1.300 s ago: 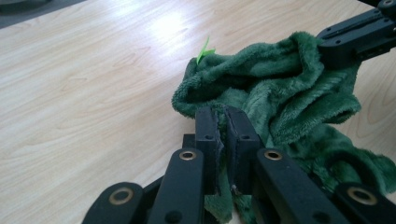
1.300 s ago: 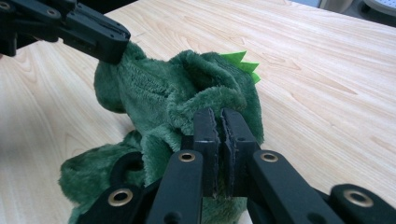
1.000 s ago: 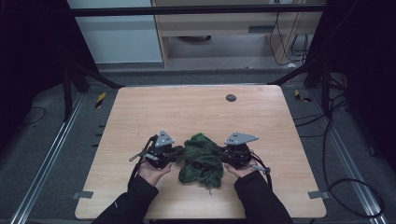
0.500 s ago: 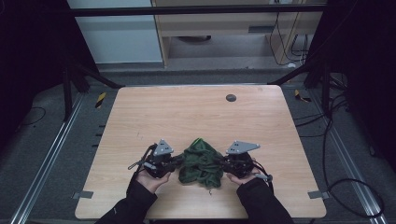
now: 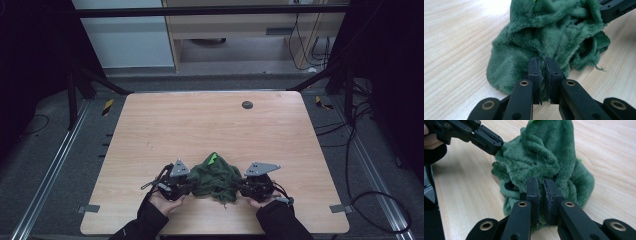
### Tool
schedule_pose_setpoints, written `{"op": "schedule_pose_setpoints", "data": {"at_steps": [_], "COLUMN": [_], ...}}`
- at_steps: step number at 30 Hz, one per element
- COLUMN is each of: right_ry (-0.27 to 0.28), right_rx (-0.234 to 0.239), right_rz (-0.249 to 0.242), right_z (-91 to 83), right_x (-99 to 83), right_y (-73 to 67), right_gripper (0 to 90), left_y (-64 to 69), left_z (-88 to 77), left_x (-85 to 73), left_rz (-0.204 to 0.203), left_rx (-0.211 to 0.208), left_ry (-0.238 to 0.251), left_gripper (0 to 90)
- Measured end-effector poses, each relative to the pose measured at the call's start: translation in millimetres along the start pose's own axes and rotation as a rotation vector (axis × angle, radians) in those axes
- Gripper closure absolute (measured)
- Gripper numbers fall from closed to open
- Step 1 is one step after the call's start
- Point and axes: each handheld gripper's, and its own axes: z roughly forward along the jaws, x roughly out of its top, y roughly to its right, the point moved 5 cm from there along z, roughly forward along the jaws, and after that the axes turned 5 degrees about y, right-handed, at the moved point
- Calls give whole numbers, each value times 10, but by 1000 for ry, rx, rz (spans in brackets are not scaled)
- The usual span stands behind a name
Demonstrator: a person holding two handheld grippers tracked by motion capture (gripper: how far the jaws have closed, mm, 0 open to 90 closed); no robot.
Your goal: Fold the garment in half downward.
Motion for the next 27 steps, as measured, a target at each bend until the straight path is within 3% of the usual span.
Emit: {"op": "schedule_pose_setpoints", "data": {"at_steps": [18,27], "right_ry": [-48,-74], "right_rx": [7,-14], "right_rz": [21,8], "right_z": [13,29], "right_x": [-192,-230], "right_y": [-25,-20], "right_gripper": [823,797], "left_y": [61,72], "left_z": [64,92], "left_x": [-140,-169], "left_rz": [9,5], "left_rx": [-15,-15], "left_ry": [-50,-42], "left_gripper": [835,826]}}
